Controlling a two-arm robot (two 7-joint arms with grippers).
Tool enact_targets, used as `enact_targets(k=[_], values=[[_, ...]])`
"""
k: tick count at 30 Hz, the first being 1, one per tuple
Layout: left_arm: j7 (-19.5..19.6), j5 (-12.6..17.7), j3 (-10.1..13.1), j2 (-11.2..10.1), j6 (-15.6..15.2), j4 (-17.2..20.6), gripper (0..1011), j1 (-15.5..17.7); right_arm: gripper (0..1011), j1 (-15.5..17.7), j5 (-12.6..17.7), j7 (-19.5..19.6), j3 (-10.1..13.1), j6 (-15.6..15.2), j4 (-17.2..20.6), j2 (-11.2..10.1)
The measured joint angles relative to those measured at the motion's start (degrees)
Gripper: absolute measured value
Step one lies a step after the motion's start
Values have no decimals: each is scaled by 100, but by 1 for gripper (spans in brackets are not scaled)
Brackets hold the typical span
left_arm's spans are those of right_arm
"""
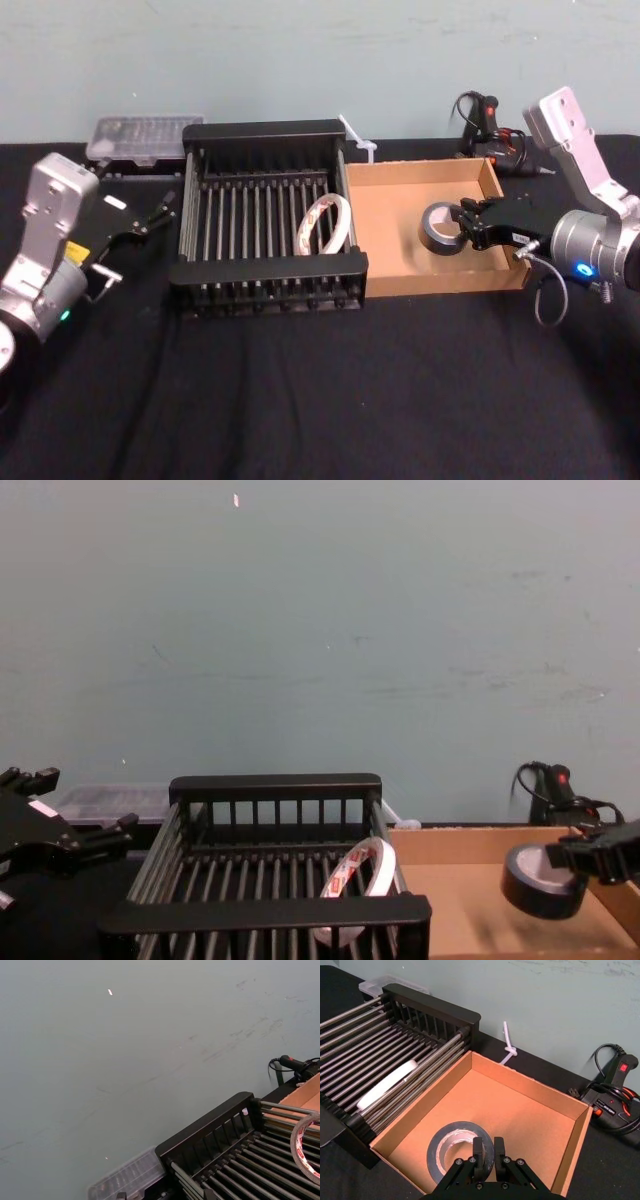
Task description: Pick up the white tape and place it into the black box , Pick up the silver tape and place it into the brown box.
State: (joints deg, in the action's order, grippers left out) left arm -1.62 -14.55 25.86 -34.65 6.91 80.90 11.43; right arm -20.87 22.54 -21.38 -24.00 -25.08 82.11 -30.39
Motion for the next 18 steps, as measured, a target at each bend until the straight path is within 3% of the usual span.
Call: enact_targets(k=[6, 18], values=[[0, 0, 0, 0, 0, 0, 1002, 0, 176, 3, 3, -5, -4, 2, 9, -4], [0, 0, 0, 0, 0, 0, 1001, 0, 561, 9, 9, -8, -6, 3, 15, -10]])
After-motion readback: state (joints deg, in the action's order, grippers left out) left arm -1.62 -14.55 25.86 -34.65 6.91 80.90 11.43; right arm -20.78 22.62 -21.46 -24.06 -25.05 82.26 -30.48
